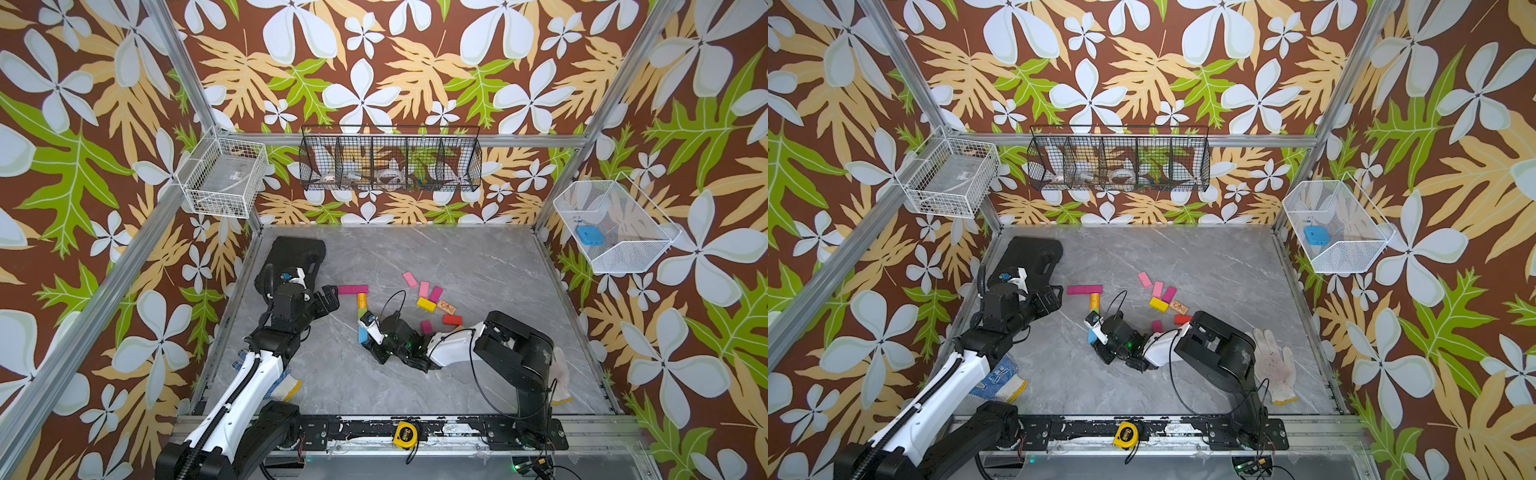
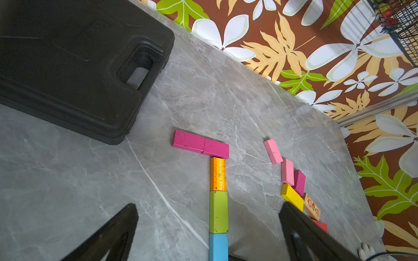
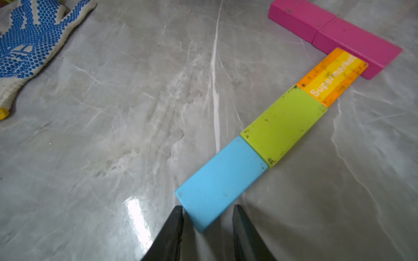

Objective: Assemble the number 7 with building blocks
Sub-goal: Assemble the building block at the center of the board.

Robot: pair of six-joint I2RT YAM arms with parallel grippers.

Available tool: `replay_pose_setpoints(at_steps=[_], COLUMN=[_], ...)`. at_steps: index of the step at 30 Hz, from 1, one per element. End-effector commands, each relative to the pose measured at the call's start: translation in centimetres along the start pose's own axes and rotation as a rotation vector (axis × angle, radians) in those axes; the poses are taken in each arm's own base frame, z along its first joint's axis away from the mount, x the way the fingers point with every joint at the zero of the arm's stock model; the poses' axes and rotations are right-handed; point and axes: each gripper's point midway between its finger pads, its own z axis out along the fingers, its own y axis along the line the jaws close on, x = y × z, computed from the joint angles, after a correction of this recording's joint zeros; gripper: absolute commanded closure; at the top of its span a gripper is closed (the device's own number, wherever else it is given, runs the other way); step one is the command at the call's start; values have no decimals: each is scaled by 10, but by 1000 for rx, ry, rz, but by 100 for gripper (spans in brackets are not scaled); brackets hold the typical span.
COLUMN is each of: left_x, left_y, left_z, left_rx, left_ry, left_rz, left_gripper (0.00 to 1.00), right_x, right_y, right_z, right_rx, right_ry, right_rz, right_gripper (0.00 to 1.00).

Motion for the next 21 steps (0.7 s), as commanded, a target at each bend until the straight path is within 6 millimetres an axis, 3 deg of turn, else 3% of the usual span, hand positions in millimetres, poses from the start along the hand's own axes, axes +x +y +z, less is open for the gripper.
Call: replay_pose_setpoints(at_steps=[1,21], left_x=[-3,-4], left_y=[-2,-2], left_z=[-1,-1], left_rx=[7,2], left_ry=[-8,-9], left_rz=[6,9], left_gripper=[0,0], right_x=[36,31], right_y=[-5,-6], right_z=[1,6], right_rx=[23,38], right_ry=[133,115], right_rz=[20,41], right_gripper=[63,64])
